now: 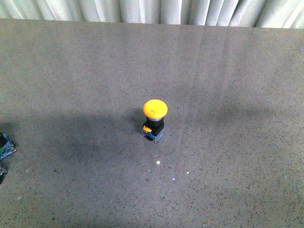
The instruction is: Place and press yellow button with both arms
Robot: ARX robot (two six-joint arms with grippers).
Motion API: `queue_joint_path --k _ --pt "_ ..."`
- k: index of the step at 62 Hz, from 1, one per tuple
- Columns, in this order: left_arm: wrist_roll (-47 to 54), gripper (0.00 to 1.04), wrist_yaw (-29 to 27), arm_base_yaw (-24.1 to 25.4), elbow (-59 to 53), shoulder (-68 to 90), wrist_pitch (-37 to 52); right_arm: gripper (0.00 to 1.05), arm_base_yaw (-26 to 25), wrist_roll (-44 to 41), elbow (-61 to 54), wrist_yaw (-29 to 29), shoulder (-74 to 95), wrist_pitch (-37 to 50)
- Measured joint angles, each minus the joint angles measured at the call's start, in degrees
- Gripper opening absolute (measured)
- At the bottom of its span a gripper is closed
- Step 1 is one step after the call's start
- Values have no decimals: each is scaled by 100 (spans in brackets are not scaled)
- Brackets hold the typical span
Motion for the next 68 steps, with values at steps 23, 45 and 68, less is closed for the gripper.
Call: queue_joint_path --k 23,45,68 --pt "0 96 2 0 0 0 2 1 -59 11 -627 -39 -1510 -894" --pt "0 96 0 0 0 0 0 1 -59 13 -789 -46 -2527 -1600" --pt "0 96 0 0 0 0 2 1 -59 13 -789 -44 -3471 -2511"
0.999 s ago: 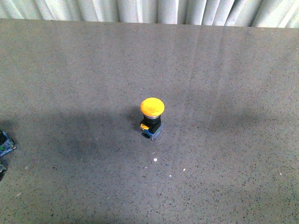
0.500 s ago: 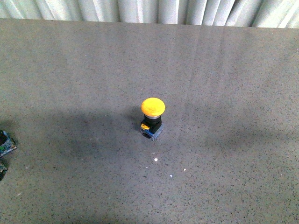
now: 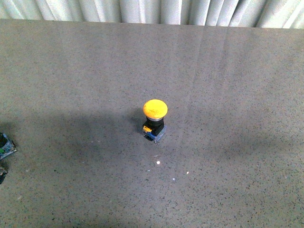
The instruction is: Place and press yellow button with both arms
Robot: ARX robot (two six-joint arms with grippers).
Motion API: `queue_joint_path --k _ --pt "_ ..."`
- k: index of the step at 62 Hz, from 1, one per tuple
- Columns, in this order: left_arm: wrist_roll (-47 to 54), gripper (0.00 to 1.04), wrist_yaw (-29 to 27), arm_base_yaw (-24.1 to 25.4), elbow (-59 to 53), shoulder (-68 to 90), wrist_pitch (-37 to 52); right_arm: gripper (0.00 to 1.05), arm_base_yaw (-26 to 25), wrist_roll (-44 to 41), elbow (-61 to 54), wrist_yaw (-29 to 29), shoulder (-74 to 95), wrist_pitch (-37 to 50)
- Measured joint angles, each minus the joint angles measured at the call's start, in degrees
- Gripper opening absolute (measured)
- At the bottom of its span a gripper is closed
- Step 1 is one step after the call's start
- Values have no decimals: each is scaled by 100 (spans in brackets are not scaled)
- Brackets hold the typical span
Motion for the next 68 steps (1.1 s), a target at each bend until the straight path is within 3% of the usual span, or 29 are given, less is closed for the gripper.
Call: queue_joint_path --k 27,34,48,68 --pt "0 96 2 0 0 0 -2 1 0 0 0 0 -730 -739" --pt "0 96 0 0 0 0 -2 1 0 2 2 4 -1572 -1696" --pt "0 96 0 0 0 0 0 1 0 2 2 4 -1711 -1744" --pt "0 96 0 0 0 0 0 59 0 2 2 4 -1714 -1744"
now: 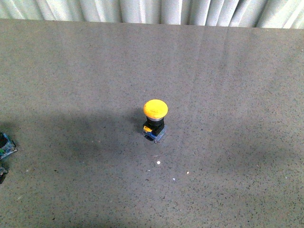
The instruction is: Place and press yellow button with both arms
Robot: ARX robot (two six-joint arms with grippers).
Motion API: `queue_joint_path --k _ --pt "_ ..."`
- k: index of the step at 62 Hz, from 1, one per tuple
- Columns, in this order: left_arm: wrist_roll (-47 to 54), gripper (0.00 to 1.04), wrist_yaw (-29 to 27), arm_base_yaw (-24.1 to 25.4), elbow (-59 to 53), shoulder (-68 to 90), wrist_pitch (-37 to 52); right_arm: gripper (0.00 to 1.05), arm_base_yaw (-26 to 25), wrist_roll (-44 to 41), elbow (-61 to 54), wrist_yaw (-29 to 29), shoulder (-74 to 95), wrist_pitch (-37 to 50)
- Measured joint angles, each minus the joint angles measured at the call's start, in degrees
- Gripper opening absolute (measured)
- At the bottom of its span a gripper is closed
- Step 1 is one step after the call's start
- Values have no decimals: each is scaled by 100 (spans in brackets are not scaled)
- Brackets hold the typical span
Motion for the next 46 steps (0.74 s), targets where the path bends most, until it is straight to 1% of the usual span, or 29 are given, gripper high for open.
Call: queue_joint_path --k 3,11,14,19,46 --pt "0 96 2 0 0 0 0 66 0 0 0 0 0 0" --pt "0 96 0 0 0 0 0 90 0 0 0 0 0 0" --pt "0 96 0 0 0 0 0 97 0 4 0 0 0 0" --pt "0 96 0 0 0 0 0 95 0 4 0 0 0 0" --pt "0 96 0 0 0 0 0 96 0 2 0 0 0 0"
